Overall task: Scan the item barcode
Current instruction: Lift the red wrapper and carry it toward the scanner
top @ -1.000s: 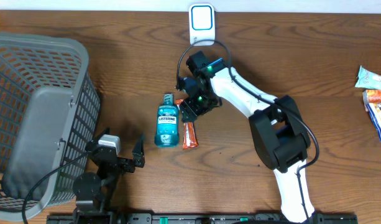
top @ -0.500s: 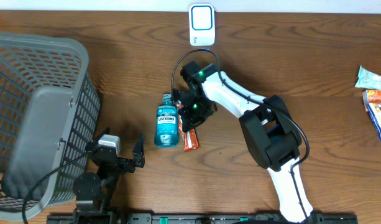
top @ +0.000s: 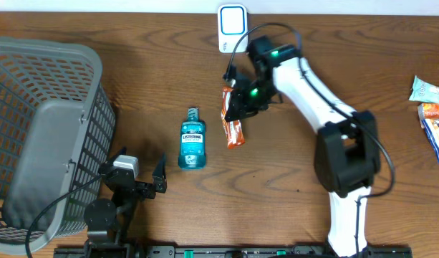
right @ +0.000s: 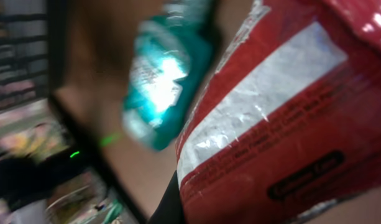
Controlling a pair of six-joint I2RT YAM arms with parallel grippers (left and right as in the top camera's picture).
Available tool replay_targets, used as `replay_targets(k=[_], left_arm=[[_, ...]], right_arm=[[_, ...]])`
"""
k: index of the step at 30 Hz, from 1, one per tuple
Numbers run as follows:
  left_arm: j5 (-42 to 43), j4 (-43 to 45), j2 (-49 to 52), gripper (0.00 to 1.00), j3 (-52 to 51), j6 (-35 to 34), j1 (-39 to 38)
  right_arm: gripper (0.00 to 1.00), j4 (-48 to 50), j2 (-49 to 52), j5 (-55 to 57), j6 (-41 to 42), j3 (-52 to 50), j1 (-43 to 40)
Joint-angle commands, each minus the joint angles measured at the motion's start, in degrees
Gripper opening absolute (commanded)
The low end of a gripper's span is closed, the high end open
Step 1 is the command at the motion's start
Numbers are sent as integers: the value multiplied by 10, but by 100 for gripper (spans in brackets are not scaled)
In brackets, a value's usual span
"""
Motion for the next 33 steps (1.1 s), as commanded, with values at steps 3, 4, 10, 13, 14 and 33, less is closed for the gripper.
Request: replay_targets(k=[3,4,10,13,14,33], left_arm=[[3,-12,-1,98,-10,3,2],[3,-12,-1,98,-10,3,2],[3,-12,-1,98,-10,3,2],[3,-12,-1,98,-10,3,2],[3,-12,-1,98,-10,3,2],[3,-12,-1,98,-10,3,2]], right_arm=[[1,-51,-40,-132,-110,11,-21],[1,-63,-45,-134,-125,11,-26],[1,-132,-85,-151,-232,11,-52],[2,-172,-116,-150,-275,11,-62],[1,-187,-126,-147,-289,10,-65],[2,21,-327,50,143,-186,-52]])
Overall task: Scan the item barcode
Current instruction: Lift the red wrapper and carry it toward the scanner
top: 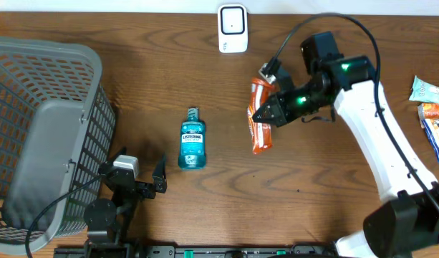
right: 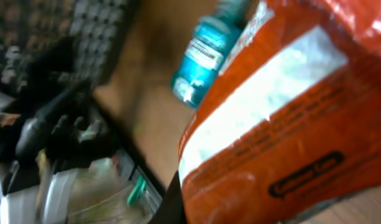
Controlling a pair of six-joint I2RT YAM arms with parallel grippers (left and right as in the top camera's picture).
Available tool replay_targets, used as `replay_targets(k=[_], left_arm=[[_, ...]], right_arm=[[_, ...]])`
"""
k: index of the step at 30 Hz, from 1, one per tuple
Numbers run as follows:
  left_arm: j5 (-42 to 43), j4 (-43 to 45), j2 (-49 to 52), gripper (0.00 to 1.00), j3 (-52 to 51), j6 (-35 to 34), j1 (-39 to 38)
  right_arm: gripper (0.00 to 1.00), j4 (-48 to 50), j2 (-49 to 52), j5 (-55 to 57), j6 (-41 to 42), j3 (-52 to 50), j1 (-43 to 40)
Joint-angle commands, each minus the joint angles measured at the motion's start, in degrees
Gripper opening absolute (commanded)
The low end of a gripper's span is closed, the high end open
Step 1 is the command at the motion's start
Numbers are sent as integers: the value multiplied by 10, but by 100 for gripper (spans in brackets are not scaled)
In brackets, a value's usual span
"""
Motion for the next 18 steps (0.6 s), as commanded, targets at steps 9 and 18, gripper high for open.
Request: replay_targets(k=[9,18], left_arm=[[3,-12,-1,98,-10,3,2],[3,-12,-1,98,-10,3,2]], right_arm=[[2,38,-100,58,171,-41,32],[2,35,-100,59,194,-43,80]])
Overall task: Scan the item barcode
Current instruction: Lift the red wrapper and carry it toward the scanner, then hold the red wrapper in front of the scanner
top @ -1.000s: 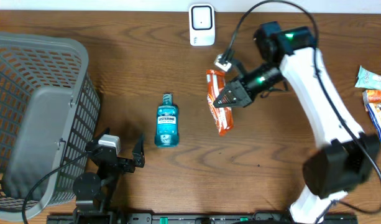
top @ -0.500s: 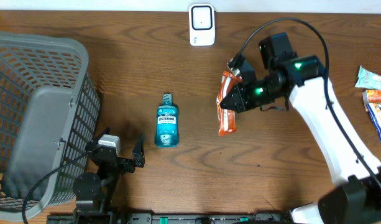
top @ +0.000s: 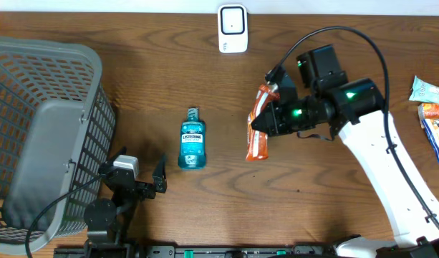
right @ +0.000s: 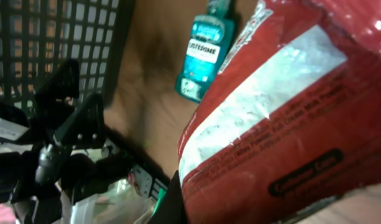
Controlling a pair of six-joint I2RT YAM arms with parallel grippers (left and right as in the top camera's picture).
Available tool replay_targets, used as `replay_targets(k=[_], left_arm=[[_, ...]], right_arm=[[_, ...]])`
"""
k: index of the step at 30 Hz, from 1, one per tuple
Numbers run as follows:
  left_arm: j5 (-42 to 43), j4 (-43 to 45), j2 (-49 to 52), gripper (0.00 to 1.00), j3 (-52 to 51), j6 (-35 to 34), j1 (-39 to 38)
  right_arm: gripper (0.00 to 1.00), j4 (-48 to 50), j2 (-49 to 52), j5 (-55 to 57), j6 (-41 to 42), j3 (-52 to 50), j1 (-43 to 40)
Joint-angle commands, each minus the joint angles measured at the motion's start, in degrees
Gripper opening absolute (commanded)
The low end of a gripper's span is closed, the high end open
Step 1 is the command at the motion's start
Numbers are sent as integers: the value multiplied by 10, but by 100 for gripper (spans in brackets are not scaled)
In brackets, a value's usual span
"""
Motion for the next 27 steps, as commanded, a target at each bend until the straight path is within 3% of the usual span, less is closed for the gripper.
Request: replay_targets(k=[1,4,9,17,23,27], left_arm=[[3,-12,-1,98,-10,3,2],[3,-12,-1,98,-10,3,2],[3,-12,-1,98,-10,3,2],[3,-12,-1,98,-10,3,2],[3,-12,-1,98,-10,3,2],[3,-12,-1,98,-10,3,2]], right_arm=[[2,6,-4,-2,15,-4,26],[1,31,-3,54,15,-4,41],[1,142,10,282,11,-12,73],[2,332,77,327,-94,-12,90],[2,554,166,475,-154,-12,90],[1,739,229,527,-247,-12,90]])
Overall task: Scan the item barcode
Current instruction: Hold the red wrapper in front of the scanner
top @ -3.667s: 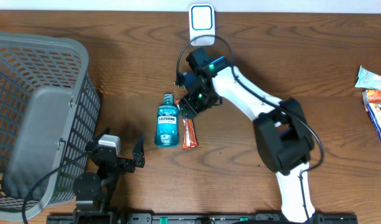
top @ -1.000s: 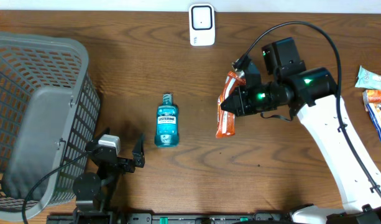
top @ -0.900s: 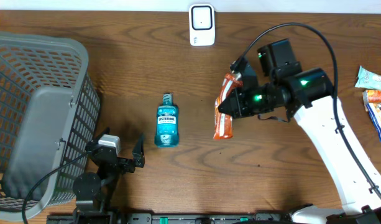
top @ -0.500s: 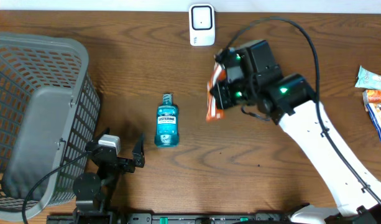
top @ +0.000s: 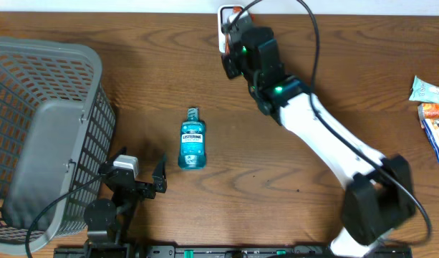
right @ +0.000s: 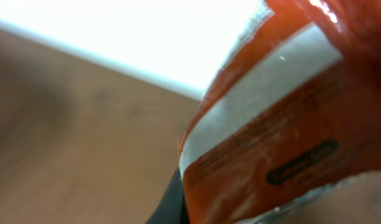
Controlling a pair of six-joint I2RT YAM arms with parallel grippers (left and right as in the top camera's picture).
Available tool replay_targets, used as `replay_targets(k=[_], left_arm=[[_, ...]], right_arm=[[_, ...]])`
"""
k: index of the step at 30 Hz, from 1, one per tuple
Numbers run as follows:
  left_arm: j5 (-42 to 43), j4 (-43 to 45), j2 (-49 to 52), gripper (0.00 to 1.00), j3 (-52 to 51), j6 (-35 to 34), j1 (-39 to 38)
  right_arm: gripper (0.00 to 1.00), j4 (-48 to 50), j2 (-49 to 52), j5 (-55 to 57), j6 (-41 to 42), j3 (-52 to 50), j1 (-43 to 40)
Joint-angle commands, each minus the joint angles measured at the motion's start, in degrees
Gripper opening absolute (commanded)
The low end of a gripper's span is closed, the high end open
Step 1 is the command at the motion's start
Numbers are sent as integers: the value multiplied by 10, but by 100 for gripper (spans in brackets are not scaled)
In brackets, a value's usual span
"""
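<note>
An orange snack packet (right: 283, 124) with a pale strip fills the right wrist view, and my right gripper (right: 240, 205) is shut on it. Overhead, that gripper (top: 235, 29) is at the far back edge, over the white scanner (top: 221, 32), of which only a left sliver shows. A small orange tip of the packet (top: 237, 9) pokes out behind the gripper. The rest of the packet is hidden under the arm there. My left gripper (top: 159, 178) rests at the near left, open and holding nothing.
A blue Listerine bottle (top: 193, 140) lies on the table left of centre. A grey mesh basket (top: 40, 129) takes up the left side. Several snack packets (top: 432, 115) lie at the right edge. The right arm stretches diagonally from near right to back centre.
My right gripper with the orange packet has moved from mid-table, right of the bottle, to the back edge over the scanner. Its wrist view now faces the wall instead of the bottle and basket.
The right gripper held the packet just in front of the scanner. Then it held it further right and nearer, over the table's middle, where it stayed a moment later. Now it holds the packet at the scanner again. The left arm and bottle never moved.
</note>
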Motion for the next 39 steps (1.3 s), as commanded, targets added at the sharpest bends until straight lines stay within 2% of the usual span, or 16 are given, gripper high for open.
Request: replay_targets(k=[1,4,7,17,21,31,35,39], left_arm=[[3,-12,-1,98,-10,3,2],[3,-12,-1,98,-10,3,2],[3,-12,-1,98,-10,3,2],[3,-12,-1,98,-10,3,2],[3,-12,-1,98,-10,3,2],[3,-12,-1,98,-10,3,2],[3,-12,-1,98,-10,3,2],[3,-12,-1,98,-10,3,2]], right_arm=[[1,105,46,89,-116,1,1],[1,259,107,120,-188,7,-2],[1,357,171,139,-245,35,-9],[1,368,379,169,-264,280,-36],[1,311,426,175,-268,344,-35],[1,223,406,224,-245,347,-26],[1,103,346,266,-245,347,-40],[1,-43,279,360,-245,347,-70]])
